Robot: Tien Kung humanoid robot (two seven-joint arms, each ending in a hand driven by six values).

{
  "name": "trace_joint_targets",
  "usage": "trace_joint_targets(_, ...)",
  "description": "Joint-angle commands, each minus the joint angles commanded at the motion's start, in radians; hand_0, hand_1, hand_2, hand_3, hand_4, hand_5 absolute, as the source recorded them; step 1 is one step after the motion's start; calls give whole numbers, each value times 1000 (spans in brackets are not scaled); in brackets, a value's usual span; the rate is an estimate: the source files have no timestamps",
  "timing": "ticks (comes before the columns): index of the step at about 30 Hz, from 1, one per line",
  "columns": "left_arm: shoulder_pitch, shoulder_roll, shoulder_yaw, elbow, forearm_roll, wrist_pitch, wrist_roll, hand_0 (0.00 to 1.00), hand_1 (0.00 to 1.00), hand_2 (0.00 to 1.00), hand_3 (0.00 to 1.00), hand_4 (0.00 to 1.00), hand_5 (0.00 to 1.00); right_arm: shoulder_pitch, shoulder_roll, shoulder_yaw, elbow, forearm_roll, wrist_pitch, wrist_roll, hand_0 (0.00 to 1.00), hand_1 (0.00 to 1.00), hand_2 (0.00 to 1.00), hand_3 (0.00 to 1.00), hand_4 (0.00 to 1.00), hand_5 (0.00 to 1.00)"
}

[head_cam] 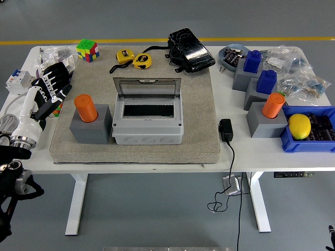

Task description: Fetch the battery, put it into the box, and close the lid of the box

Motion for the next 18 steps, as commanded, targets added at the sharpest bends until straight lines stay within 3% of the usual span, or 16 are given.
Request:
trace_joint_targets(14,-18,-53,15,18,17,-8,4,783,860,865,894,998,521,1,-6,-5,0,-7,-2,-8,837,807,771,797,998,998)
trace_joint_targets(15,-19,-54,15,20,25,-6,5,775,867,874,917,998,238,1,-6,-5,0,-7,-2,-8,837,807,770,797,998,998)
trace_joint_targets(18,-20,-53,19,16,45,9,11,775,867,874,917,998,238,1,-8,-6,0,-7,-3,-9,837,807,770,797,998,998)
